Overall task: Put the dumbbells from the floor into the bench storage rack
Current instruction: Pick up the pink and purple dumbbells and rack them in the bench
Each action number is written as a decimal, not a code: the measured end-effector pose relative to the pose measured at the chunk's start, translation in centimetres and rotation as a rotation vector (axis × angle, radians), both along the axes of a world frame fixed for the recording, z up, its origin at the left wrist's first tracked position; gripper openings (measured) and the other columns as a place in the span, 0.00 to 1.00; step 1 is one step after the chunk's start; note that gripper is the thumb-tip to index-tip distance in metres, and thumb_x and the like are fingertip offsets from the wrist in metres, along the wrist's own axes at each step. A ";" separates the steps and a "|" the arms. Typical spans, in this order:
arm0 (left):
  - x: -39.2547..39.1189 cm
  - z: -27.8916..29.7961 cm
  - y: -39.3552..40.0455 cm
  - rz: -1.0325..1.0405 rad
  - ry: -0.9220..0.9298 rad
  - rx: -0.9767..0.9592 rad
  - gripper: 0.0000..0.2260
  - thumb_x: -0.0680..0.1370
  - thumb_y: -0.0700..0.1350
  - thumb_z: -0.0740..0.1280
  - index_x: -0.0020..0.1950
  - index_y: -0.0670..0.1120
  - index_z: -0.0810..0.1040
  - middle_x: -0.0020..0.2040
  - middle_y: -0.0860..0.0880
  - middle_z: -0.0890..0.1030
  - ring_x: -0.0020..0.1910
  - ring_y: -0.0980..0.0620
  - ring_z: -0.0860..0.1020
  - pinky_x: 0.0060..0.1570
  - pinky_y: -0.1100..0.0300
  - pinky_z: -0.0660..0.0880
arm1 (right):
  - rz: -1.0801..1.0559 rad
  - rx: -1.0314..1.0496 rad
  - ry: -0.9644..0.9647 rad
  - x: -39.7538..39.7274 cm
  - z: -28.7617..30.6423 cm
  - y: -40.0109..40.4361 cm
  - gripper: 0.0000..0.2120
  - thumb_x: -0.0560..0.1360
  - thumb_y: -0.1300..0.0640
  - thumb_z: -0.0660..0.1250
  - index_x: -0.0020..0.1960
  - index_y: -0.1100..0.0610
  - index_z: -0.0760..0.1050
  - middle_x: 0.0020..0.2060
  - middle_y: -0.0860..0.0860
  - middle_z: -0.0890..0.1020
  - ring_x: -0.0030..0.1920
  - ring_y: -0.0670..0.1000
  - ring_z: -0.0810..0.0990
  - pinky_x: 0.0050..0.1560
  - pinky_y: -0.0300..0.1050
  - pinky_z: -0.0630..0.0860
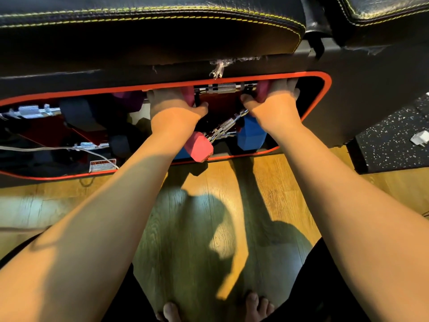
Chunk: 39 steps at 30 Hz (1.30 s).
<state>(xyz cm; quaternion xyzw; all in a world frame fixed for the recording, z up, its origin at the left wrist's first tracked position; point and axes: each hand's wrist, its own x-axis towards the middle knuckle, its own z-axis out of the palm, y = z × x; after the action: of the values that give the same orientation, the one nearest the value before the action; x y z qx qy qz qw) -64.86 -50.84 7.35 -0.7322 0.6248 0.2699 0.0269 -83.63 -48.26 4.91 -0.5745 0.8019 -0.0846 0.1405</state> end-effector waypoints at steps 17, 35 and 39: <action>7.1 15.1 7.2 -0.272 0.162 0.312 0.36 0.74 0.60 0.69 0.75 0.42 0.63 0.74 0.44 0.68 0.69 0.46 0.71 0.66 0.56 0.67 | -0.042 0.251 -0.354 3.9 15.3 10.2 0.31 0.76 0.44 0.68 0.74 0.56 0.64 0.70 0.60 0.65 0.69 0.66 0.65 0.68 0.52 0.62; 21.2 57.8 21.3 0.143 0.649 -0.137 0.27 0.73 0.55 0.70 0.71 0.50 0.69 0.66 0.53 0.74 0.66 0.57 0.72 0.68 0.60 0.67 | 0.337 0.021 -0.569 18.4 57.8 18.9 0.14 0.76 0.51 0.69 0.60 0.53 0.75 0.54 0.47 0.74 0.55 0.46 0.75 0.53 0.38 0.71; 26.7 57.7 22.6 0.151 0.728 -0.127 0.27 0.74 0.52 0.71 0.72 0.54 0.68 0.69 0.58 0.71 0.68 0.61 0.69 0.72 0.56 0.64 | 0.366 0.030 -0.570 24.6 57.3 19.9 0.14 0.76 0.49 0.69 0.60 0.47 0.73 0.55 0.41 0.73 0.55 0.39 0.73 0.52 0.40 0.71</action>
<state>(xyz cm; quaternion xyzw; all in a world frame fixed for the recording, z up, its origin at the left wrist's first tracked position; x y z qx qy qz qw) -38.12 -28.25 65.02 -0.6325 0.5534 0.4742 -0.2623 -59.05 -28.37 62.18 -0.6601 0.6149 -0.2033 0.3805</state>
